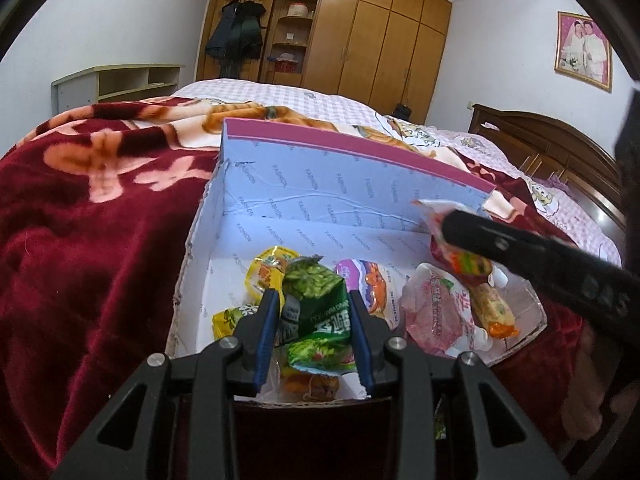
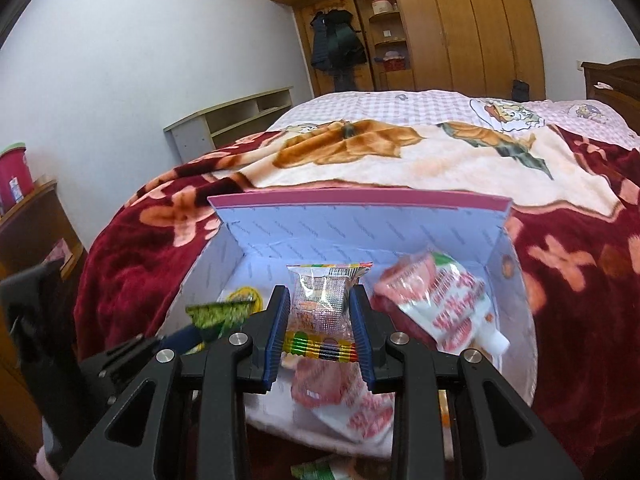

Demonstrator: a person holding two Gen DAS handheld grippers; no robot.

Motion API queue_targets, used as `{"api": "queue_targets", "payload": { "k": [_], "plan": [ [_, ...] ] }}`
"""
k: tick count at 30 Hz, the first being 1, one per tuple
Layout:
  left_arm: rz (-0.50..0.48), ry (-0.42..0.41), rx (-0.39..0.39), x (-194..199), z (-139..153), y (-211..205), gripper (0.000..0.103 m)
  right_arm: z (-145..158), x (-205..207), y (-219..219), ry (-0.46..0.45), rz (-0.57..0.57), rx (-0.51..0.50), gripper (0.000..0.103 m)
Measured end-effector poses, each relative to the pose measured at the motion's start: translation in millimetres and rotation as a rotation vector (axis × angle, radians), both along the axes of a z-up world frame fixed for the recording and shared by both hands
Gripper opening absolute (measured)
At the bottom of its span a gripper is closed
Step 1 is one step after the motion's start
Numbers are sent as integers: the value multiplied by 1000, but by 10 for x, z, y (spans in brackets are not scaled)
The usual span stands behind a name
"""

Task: Organize snacks
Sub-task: 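Open both tools to release the packets in the box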

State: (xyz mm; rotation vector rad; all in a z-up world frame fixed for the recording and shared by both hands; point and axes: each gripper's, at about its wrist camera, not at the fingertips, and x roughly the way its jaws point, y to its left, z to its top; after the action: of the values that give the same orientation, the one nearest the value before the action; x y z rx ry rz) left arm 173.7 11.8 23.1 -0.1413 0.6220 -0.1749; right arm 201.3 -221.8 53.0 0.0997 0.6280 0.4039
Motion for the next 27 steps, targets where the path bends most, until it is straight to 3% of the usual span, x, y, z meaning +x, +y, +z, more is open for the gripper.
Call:
{"api": "queue_targets", "payload": {
  "k": [17,27],
  "plan": [
    [-5,4,2,-5,-8,-3,38,-250,501,121,106,-8,-34,32],
    [-6,10,14,-15,-10,-17,44,-164,403,128,76,32,-14,36]
  ]
}}
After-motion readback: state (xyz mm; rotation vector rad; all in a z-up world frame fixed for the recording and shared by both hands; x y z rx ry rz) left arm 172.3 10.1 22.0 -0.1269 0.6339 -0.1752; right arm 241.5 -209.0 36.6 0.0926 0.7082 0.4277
